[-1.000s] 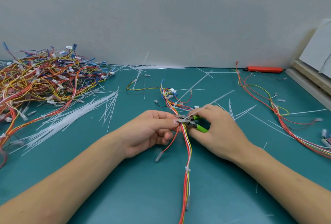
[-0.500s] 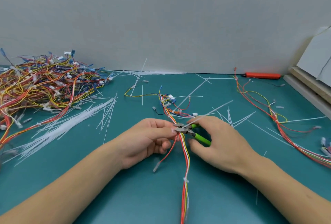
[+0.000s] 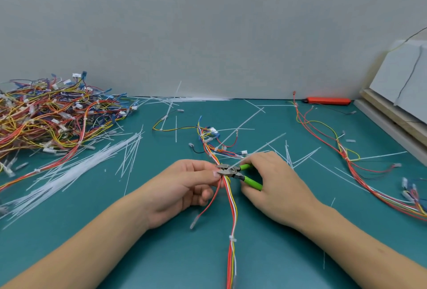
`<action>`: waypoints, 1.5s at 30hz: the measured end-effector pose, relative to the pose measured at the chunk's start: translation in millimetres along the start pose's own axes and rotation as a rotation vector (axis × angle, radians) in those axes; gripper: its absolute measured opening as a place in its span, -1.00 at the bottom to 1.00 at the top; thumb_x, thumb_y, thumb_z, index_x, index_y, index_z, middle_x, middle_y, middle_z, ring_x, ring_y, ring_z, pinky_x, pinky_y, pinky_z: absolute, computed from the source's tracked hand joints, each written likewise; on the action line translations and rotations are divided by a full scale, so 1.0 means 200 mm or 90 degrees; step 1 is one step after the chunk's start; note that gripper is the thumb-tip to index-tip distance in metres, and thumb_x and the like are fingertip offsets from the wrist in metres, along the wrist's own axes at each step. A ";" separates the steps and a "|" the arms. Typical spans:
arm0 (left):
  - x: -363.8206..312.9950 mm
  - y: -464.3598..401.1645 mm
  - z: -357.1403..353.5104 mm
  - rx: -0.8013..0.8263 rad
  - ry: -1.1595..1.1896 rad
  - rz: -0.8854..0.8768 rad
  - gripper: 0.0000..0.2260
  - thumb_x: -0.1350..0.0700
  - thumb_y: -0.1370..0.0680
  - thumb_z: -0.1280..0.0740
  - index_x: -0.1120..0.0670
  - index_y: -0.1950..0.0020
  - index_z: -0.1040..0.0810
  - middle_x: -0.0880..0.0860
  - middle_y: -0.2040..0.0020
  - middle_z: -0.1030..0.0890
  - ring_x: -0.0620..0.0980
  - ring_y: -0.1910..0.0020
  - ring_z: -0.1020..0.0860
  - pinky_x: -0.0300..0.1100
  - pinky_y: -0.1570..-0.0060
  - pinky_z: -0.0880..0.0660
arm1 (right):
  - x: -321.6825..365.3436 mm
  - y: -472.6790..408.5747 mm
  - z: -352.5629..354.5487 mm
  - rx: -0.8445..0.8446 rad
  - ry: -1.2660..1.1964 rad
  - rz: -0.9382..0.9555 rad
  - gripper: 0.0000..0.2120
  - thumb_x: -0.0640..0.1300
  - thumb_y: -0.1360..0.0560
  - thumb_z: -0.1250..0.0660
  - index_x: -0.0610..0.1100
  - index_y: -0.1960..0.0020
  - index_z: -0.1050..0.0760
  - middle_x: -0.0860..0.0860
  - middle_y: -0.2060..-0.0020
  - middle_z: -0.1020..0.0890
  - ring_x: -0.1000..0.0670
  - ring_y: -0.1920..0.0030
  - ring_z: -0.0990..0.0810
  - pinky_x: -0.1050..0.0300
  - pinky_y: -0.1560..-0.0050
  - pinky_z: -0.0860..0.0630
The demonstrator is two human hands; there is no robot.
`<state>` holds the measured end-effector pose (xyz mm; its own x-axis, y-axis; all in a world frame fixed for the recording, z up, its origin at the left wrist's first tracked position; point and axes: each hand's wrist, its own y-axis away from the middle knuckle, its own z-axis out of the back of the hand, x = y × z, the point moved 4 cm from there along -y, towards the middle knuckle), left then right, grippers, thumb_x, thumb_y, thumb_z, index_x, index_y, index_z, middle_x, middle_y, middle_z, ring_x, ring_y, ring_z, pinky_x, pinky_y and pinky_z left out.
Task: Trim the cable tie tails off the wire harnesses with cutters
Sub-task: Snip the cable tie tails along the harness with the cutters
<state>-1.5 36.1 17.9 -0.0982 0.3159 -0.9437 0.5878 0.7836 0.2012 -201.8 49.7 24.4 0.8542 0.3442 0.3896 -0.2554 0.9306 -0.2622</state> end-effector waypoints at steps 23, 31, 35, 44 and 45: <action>-0.02 0.02 -0.02 0.019 -0.009 -0.001 -0.94 0.14 -0.51 -0.45 0.10 0.06 -0.69 0.06 0.18 -0.65 -0.13 0.43 -0.42 -0.32 0.40 -0.41 | 0.04 0.00 -0.01 -0.012 -0.021 0.008 -0.80 0.10 -0.51 -0.35 0.04 -0.07 -0.54 0.13 0.03 -0.59 0.00 -0.07 -0.49 -0.04 -0.15 -0.47; -0.02 0.01 -0.01 0.026 -0.003 0.001 -0.92 0.14 -0.51 -0.44 0.11 0.03 -0.68 0.03 0.21 -0.64 -0.14 0.44 -0.42 -0.32 0.39 -0.41 | 0.05 0.00 0.00 -0.027 -0.020 0.008 -0.79 0.15 -0.46 -0.26 0.01 0.15 -0.45 0.15 0.22 -0.51 0.01 0.09 -0.45 0.02 0.05 -0.44; -0.01 0.01 -0.01 0.032 -0.007 0.001 -0.92 0.14 -0.50 -0.44 0.10 0.04 -0.69 0.03 0.21 -0.65 -0.14 0.44 -0.42 -0.32 0.38 -0.42 | 0.03 -0.01 0.00 -0.029 -0.018 -0.027 -0.70 0.16 -0.40 -0.21 -0.02 0.33 -0.24 0.08 0.44 -0.38 0.03 0.32 -0.36 0.03 0.32 -0.29; -0.01 0.01 -0.01 0.028 -0.007 0.002 -0.92 0.14 -0.51 -0.43 0.10 0.03 -0.69 0.02 0.20 -0.64 -0.14 0.43 -0.43 -0.33 0.39 -0.42 | 0.05 -0.01 0.00 -0.020 -0.017 -0.002 -0.83 0.10 -0.42 -0.25 0.01 0.17 -0.47 0.13 0.25 -0.52 -0.01 0.11 -0.47 -0.02 0.06 -0.46; -0.02 0.01 -0.01 0.028 -0.008 0.002 -0.93 0.14 -0.51 -0.43 0.09 0.04 -0.70 0.02 0.20 -0.64 -0.14 0.43 -0.43 -0.33 0.39 -0.42 | 0.05 -0.01 0.00 -0.016 -0.023 0.000 -0.83 0.10 -0.43 -0.26 0.03 0.10 -0.52 0.14 0.19 -0.55 -0.01 0.05 -0.49 -0.05 -0.02 -0.48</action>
<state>-1.3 38.1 21.8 -0.0864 0.3110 -0.9465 0.6231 0.7581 0.1922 -192.6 52.1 29.4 0.8373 0.3488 0.4210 -0.2438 0.9275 -0.2834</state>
